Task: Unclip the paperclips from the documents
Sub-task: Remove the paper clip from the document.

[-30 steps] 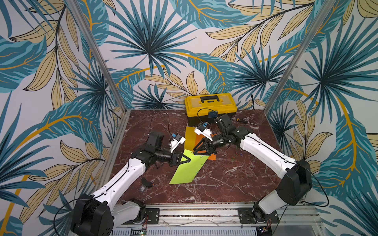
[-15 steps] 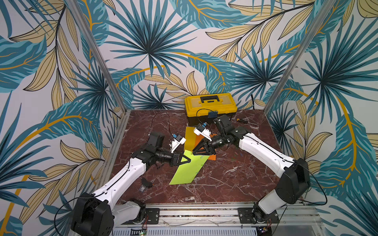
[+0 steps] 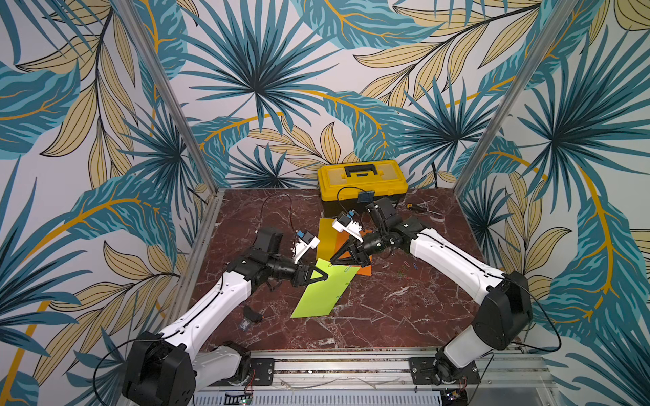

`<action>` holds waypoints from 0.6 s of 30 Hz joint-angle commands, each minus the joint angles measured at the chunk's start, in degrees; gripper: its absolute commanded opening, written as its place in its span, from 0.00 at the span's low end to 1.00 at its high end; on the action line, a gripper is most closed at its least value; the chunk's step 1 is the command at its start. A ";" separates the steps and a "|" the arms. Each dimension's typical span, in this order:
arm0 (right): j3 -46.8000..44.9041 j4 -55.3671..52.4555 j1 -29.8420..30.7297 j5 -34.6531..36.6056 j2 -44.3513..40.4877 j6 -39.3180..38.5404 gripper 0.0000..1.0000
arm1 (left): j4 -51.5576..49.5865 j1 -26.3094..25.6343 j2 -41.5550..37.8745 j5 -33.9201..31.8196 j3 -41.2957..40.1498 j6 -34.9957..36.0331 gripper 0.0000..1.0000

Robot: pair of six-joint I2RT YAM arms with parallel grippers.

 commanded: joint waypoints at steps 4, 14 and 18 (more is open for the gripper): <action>-0.15 0.68 0.35 -1.01 0.06 0.37 0.04 | -0.62 -0.24 -1.06 -0.19 0.90 1.32 0.00; -0.62 0.55 0.33 -0.83 -0.29 0.12 0.01 | -0.93 -0.21 -0.88 -0.21 1.01 1.47 0.00; -0.68 0.55 0.20 -0.72 -0.46 0.12 0.01 | -1.18 -0.26 -0.80 -0.25 0.99 1.72 0.00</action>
